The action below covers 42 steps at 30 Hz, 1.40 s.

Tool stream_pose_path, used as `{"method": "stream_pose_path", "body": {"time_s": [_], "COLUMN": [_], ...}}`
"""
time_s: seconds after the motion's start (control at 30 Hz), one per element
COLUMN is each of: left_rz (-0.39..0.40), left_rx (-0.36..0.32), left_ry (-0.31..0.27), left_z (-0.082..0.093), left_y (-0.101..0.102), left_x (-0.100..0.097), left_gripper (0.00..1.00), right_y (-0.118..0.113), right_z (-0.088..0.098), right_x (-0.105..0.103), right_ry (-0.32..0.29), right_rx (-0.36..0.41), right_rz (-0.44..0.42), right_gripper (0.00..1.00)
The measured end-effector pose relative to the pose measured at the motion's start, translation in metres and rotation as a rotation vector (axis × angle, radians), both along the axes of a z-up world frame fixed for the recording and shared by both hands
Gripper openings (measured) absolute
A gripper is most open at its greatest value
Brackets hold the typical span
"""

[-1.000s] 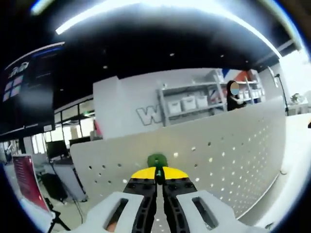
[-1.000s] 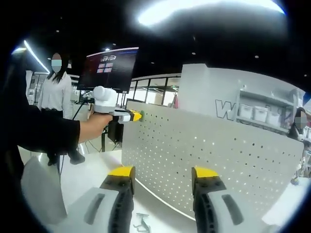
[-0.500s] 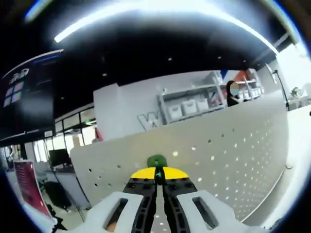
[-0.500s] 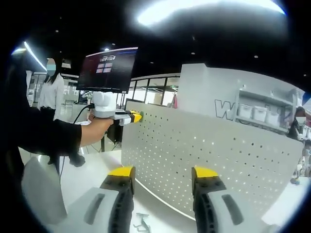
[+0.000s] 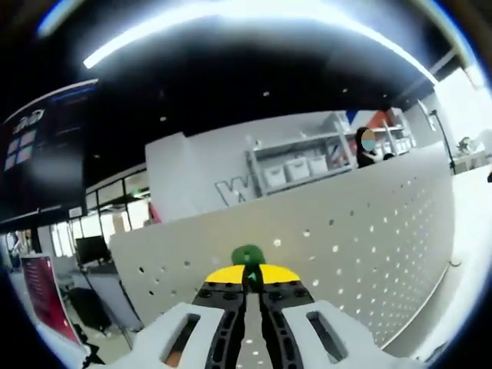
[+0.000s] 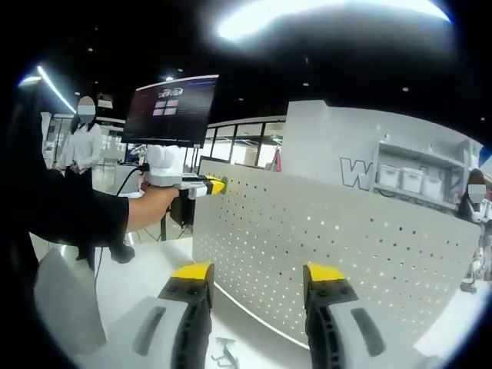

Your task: Insert the hook assembly into the mounting plate slot until the hook locks in place.

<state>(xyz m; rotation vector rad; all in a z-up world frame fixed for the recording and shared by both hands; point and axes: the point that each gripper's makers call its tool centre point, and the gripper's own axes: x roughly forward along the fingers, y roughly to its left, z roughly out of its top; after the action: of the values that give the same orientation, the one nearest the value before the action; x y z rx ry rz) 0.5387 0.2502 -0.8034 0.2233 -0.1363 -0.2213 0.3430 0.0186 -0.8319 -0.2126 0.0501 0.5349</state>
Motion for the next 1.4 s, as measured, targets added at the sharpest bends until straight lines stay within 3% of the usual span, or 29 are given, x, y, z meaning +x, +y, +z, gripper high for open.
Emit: {"method": "stream_pose_path", "body": {"time_s": [0.77,1.4], "left_rz": [-0.032,-0.115], "left_rx": [-0.073,-0.108], "left_ry": [0.020,0.052], "left_z": [0.009,0.013], "left_y": [0.002,-0.005], "left_x": [-0.042,-0.097], "left_gripper": [0.34,0.53], "right_y": [0.009,0.016], "right_z": [0.006,0.007], "right_x": [-0.009,-0.018], "right_ry": [-0.017,-0.021], "right_rx": [0.007,0.010], "right_rz": [0.027,0.054], "right_gripper": [0.45,0.45]}}
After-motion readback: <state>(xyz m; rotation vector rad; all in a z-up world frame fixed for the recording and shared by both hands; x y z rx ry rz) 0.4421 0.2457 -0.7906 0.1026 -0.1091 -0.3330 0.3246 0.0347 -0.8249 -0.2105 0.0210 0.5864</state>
